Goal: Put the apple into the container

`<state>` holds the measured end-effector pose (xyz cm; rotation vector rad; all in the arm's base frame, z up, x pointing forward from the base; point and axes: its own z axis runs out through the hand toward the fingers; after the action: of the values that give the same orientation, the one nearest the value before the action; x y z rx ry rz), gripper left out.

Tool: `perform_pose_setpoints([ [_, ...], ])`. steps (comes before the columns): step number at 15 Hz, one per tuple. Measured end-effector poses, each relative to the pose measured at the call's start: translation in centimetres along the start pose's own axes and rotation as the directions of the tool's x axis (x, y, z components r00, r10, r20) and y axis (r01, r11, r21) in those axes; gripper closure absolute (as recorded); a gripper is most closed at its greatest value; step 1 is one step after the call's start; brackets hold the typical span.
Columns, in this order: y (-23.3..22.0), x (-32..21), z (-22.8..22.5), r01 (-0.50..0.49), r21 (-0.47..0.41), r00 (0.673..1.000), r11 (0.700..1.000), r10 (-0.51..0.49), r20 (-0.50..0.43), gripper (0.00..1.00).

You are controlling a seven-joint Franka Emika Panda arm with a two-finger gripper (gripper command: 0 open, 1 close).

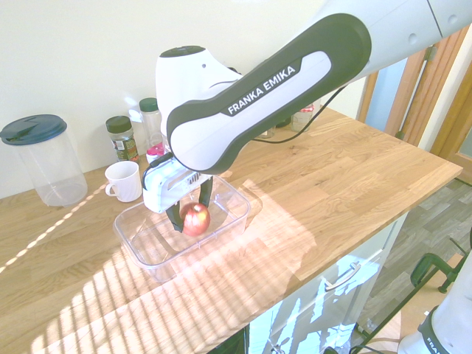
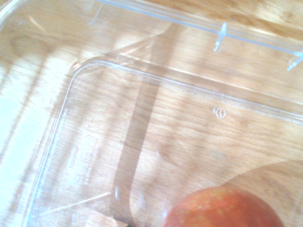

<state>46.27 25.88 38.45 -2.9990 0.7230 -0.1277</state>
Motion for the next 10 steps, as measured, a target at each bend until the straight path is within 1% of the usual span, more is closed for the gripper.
perform_pose_setpoints([
  [3,0.0,0.0,-0.2,-0.001,0.003,1.0,1.0,0.001,-0.003,0.0],
  [4,0.0,0.1,-0.9,-0.003,0.013,1.0,1.0,0.003,-0.011,0.0],
  [5,0.0,0.3,-2.2,-0.011,0.027,1.0,1.0,0.012,-0.022,0.0],
  [7,0.7,1.2,-6.8,-0.044,0.042,0.998,0.998,0.046,-0.037,0.0],
  [9,3.5,2.8,-11.4,-0.106,0.025,0.993,0.994,0.107,-0.047,0.0],
  [10,5.7,4.2,-12.7,-0.154,0.011,0.986,0.988,0.154,-0.057,0.0],
])
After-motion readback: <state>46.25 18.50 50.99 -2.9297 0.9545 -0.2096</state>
